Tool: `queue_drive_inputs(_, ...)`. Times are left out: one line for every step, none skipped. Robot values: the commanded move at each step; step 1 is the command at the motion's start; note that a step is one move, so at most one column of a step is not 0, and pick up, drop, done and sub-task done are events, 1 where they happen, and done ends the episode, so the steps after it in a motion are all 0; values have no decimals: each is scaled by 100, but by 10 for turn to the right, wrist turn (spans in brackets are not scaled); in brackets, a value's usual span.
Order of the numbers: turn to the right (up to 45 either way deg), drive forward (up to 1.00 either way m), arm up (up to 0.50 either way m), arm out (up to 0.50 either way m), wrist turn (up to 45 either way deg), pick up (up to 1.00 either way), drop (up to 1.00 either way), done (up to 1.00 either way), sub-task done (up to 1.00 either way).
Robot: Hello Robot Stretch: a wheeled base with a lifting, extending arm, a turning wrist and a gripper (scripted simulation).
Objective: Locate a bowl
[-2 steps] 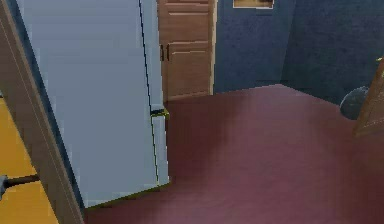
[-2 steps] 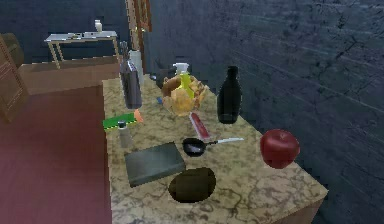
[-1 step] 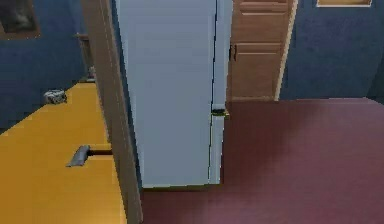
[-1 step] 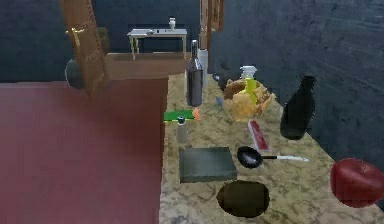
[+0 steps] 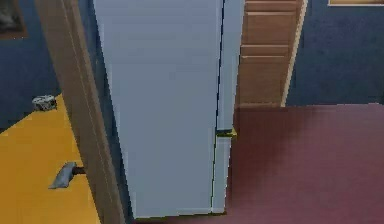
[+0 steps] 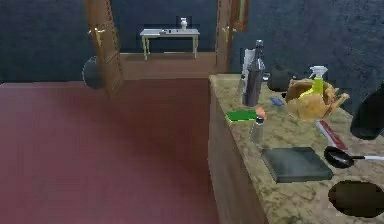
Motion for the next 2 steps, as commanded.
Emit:
queue_drive_inputs(-330,0,0,0,0,0,0,0,0)
queue_drive_inputs(0,30,0,0,0,0,0,0,0)
